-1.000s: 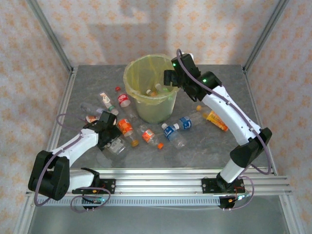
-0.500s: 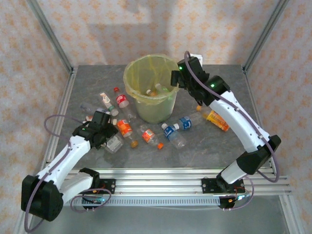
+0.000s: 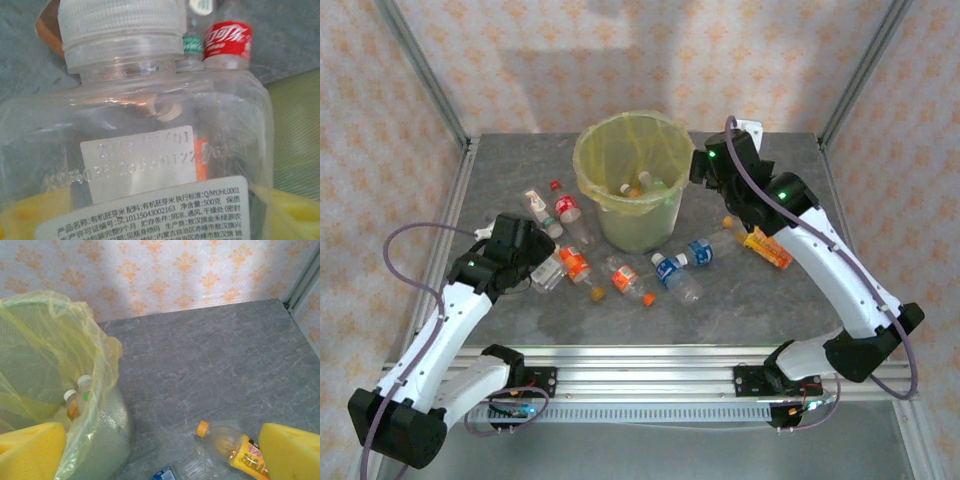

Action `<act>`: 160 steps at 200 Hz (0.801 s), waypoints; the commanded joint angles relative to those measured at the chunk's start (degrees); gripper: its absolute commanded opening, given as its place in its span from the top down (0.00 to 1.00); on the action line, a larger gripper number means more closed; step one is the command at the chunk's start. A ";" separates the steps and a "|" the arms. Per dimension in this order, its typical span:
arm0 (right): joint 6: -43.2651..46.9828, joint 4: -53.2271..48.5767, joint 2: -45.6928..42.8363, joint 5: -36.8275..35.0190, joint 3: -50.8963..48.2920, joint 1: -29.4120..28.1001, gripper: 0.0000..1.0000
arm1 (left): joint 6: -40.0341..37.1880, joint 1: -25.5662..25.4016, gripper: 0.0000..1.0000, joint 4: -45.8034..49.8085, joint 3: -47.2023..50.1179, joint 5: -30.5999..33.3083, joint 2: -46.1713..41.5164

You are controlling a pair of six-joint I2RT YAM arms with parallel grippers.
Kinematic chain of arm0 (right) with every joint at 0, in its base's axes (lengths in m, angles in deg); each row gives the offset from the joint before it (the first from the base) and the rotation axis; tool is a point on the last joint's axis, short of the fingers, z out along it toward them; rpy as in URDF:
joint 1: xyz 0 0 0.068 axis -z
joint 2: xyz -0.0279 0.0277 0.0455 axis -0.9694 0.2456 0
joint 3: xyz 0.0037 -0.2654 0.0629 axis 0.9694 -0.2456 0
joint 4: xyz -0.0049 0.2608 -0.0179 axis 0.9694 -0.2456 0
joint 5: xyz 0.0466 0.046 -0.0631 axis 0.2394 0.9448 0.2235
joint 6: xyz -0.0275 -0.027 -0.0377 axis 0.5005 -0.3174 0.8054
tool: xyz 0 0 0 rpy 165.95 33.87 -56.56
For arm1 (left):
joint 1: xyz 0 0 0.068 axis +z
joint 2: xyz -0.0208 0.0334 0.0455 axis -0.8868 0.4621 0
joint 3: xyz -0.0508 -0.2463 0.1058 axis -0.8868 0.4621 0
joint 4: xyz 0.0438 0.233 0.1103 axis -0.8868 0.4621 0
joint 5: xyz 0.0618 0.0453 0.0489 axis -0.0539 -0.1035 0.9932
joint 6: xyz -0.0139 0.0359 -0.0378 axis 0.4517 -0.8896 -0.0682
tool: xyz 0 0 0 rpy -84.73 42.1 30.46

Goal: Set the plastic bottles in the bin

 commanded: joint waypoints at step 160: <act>-4.01 2.45 -7.60 -3.67 -8.16 0.17 0.01 | -22.22 -5.25 0.21 -11.72 -49.71 -10.76 25.58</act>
